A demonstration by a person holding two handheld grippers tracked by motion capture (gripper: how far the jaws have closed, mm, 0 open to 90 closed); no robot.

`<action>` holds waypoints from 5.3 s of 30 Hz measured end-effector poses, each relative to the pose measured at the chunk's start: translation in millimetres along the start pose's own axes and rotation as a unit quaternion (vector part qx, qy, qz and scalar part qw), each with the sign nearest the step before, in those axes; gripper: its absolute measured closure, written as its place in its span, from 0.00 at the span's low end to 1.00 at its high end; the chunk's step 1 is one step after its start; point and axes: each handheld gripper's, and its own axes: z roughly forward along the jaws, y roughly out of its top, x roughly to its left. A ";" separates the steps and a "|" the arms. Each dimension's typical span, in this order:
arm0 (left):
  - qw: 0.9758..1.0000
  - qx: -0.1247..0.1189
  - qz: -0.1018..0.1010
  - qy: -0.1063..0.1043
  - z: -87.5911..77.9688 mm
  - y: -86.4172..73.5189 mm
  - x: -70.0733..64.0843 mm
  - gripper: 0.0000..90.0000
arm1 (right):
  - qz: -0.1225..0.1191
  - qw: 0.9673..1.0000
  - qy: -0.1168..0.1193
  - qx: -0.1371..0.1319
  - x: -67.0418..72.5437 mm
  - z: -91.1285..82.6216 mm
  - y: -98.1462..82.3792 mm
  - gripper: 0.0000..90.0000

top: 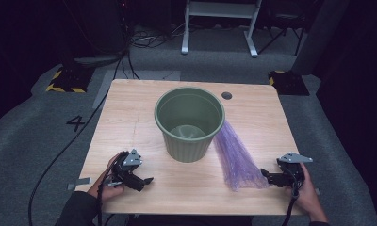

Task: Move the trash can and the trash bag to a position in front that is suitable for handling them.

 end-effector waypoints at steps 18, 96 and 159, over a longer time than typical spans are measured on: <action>1.000 0.002 0.009 -0.010 -0.4 -0.3 1.4 0.00 | -0.018 0.994 0.018 -0.108 9.3 -40.5 13.5 0.35; 0.997 -0.038 0.009 -0.063 63.2 100.3 24.3 0.18 | -0.160 0.966 0.197 -0.052 78.2 2.4 1.2 0.98; 0.995 -0.039 0.062 -0.064 26.4 41.7 -16.2 0.90 | -0.024 0.992 0.038 -0.119 54.3 3.8 62.4 0.26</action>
